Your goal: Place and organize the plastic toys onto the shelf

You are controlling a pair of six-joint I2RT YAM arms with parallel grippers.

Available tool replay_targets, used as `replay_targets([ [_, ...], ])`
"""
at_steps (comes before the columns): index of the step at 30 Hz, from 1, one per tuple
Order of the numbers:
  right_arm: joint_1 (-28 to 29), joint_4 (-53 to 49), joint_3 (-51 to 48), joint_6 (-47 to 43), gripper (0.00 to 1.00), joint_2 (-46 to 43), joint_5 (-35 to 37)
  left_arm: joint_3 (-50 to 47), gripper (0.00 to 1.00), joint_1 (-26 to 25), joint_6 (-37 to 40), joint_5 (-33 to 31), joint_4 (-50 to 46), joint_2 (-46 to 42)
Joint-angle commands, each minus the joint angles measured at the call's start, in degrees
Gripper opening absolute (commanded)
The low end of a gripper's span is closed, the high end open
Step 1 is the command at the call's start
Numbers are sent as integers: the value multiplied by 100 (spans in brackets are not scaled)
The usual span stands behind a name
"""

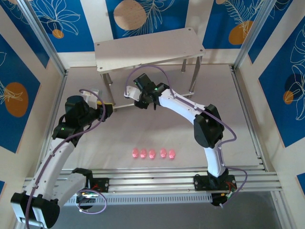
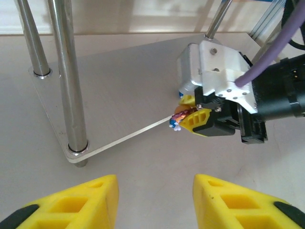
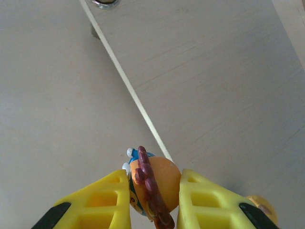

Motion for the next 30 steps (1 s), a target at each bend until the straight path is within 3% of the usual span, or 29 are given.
replay_targets([
  [1, 23, -151, 302, -134, 1, 222, 86, -79, 46, 141, -10, 233, -26, -154],
  [30, 50, -117, 1269, -357, 1, 1157, 412, -154, 47, 442, 23, 643, 15, -178],
])
